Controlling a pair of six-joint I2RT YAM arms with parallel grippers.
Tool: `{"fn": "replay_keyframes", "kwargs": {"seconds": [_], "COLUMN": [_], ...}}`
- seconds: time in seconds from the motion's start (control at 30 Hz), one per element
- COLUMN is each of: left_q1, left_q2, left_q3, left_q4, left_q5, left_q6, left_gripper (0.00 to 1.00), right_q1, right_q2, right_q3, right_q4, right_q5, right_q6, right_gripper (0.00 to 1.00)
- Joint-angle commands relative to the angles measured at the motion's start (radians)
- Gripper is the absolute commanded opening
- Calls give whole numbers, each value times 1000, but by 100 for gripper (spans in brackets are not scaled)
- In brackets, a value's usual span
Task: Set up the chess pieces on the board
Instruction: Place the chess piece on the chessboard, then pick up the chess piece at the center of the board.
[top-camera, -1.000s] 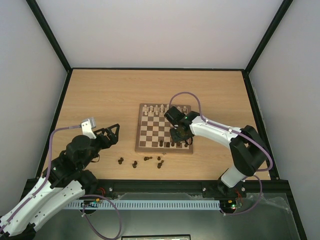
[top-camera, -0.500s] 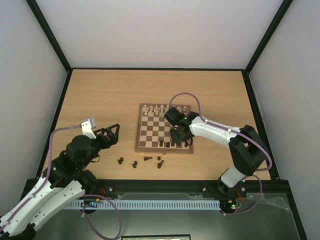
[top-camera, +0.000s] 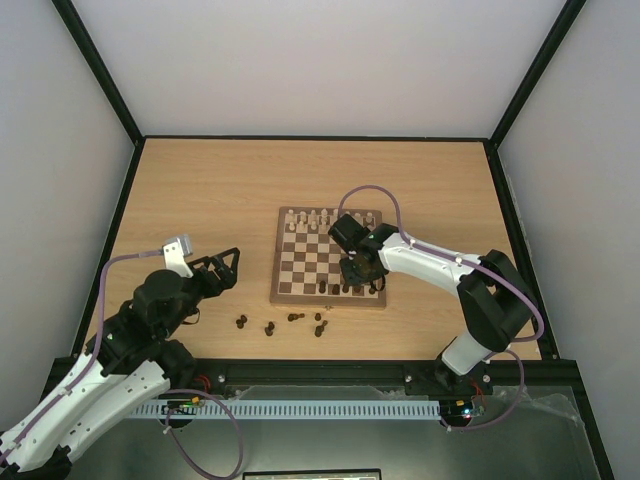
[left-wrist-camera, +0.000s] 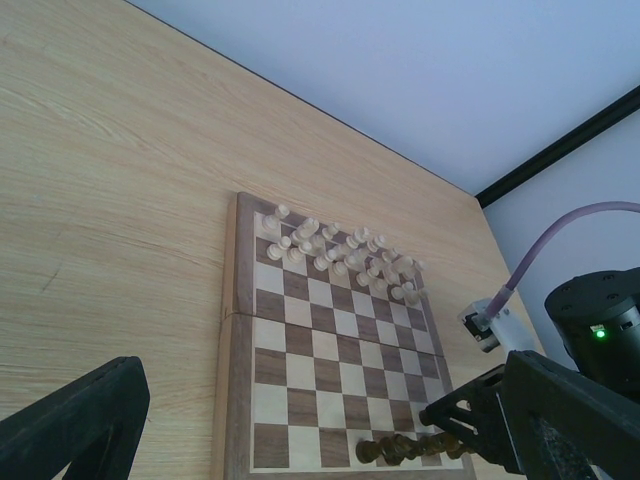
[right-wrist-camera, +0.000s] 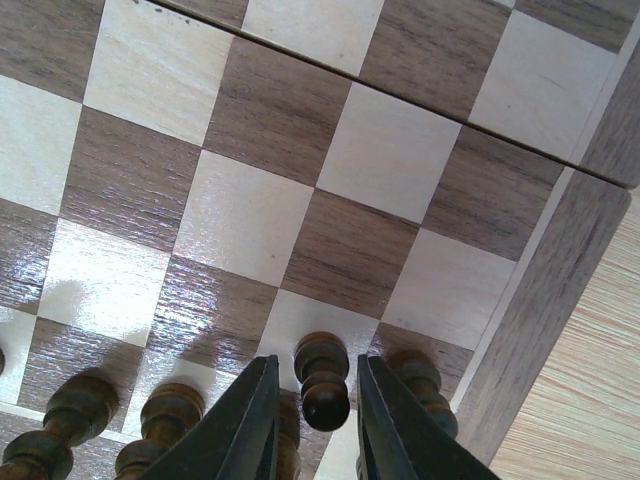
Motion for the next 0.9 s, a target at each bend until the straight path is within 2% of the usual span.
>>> {"fn": "replay_keyframes", "kwargs": {"seconds": [0.0,0.17,0.33,0.5,0.67,0.87], "left_q1": [-2,-2,-2,-2,-2,-2], "left_q2": [8,16,21,18,26,12], "left_q3": [-11,-9,-8,-10,-4,29], "left_q4": [18,22,24,24,27,11], "left_q5": [-11,-9,-11,-14,-19,-31], "left_q6": [15,15,14,11,12,14], "left_gripper": [99,99,99,99,99,99], "right_q1": [-5,-5,-5,16,131,318], "right_q2": [-21,-44,-98,-191,-229,-160], "right_q3": [7,30,72,80,76,109], "right_q4": [-39,-55,-84,-86,-68,-19], "right_q5": [10,34,57,6,-80,-131], "right_q6": [-8,-2,8,4,29,68], "right_gripper": [22,23,28,28,28,29]}}
